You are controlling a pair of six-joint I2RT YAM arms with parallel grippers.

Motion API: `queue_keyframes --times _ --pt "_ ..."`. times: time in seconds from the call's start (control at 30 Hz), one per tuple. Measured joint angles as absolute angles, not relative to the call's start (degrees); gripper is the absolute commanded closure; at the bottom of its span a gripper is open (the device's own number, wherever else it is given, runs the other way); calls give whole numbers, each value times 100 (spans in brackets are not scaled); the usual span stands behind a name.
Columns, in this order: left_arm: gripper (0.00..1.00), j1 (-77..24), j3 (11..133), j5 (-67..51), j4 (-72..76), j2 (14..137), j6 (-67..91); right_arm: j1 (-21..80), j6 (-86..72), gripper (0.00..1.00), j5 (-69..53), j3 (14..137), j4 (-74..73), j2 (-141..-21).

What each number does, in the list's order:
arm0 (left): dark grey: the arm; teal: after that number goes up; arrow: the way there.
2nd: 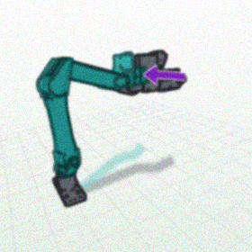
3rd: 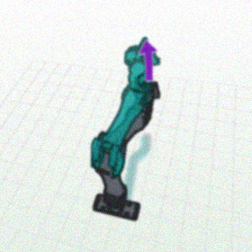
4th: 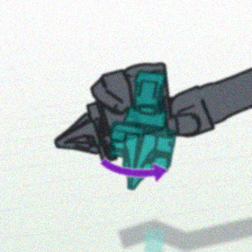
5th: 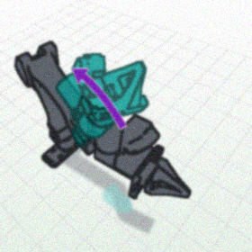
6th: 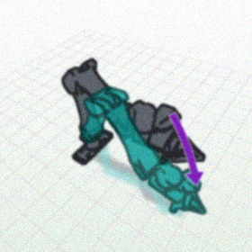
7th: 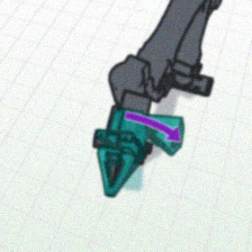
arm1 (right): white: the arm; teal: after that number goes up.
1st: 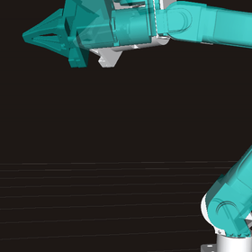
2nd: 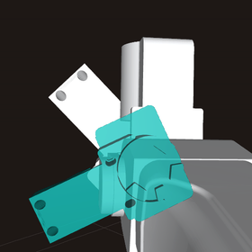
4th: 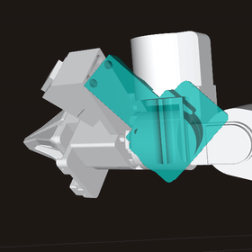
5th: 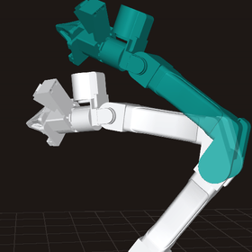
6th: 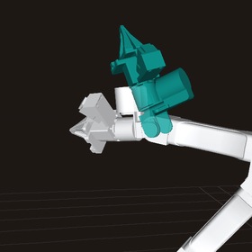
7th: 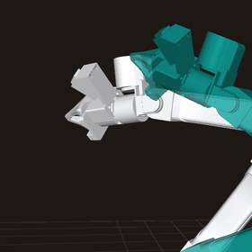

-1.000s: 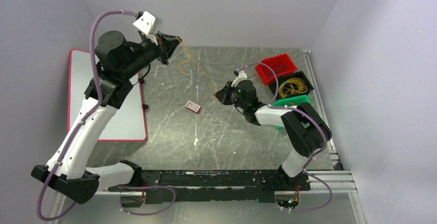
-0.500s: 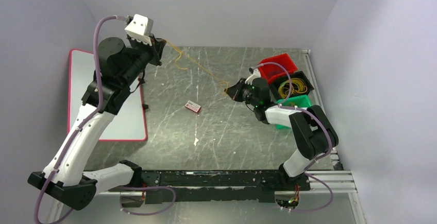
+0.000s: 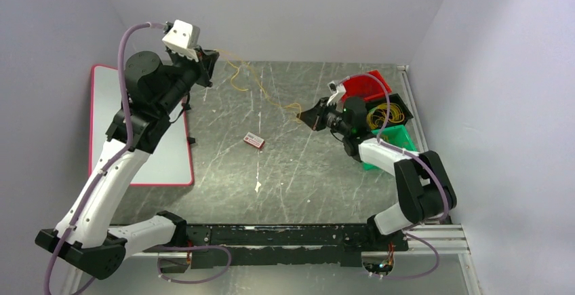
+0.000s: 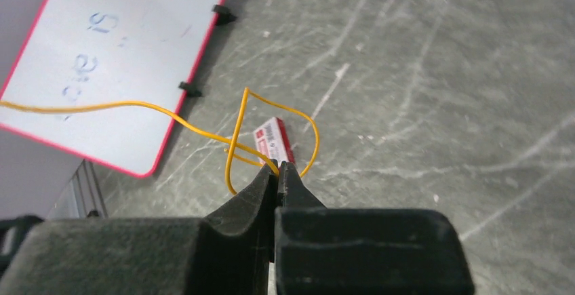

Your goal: Untangle the cables

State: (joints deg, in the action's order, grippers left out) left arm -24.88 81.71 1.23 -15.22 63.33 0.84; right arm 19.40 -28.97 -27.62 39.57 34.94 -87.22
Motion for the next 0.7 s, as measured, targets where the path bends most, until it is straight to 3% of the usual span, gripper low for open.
queue_keyframes --times 0.33,0.7 --pt "93 -2486 8064 -1500 -1437 6952 152 1933 -2335 96 -3887 4386 3343 -7697" --pt "93 -2484 8051 -3122 -1531 7599 233 1933 -3201 96 -4657 4525 4458 -7566"
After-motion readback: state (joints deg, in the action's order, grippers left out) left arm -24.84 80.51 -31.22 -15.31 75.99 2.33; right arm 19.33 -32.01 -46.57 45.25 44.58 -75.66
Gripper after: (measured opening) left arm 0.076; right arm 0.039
